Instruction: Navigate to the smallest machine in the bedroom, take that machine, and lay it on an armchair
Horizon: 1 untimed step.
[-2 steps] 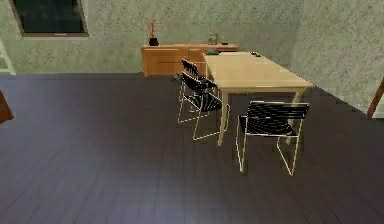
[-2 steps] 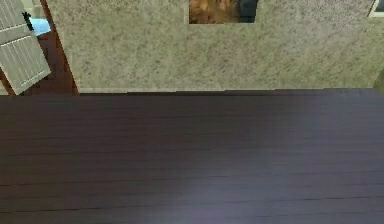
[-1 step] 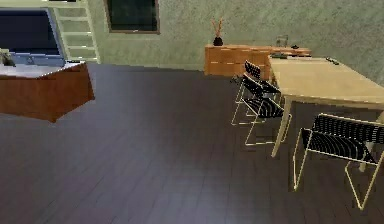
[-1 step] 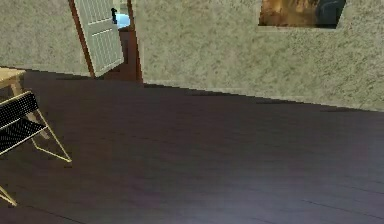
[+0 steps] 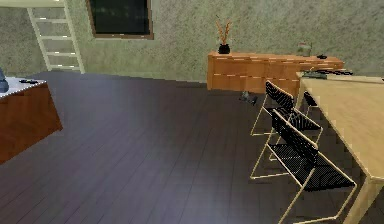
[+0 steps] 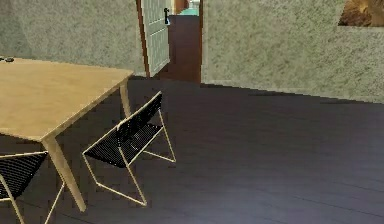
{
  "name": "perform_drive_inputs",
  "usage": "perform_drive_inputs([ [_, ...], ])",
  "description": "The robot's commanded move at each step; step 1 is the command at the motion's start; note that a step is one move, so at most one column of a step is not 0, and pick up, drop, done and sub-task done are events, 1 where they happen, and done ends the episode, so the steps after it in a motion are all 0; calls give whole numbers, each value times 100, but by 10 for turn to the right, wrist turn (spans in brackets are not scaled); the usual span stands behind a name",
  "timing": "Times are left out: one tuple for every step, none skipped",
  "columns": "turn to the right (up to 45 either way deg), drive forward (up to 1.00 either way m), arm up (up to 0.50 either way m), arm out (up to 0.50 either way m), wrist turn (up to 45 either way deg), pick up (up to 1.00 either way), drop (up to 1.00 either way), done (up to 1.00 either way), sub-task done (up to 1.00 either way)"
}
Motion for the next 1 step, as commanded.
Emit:
perform_drive_inputs([
  [-30,0,0,0,0,0,0,0,0],
])
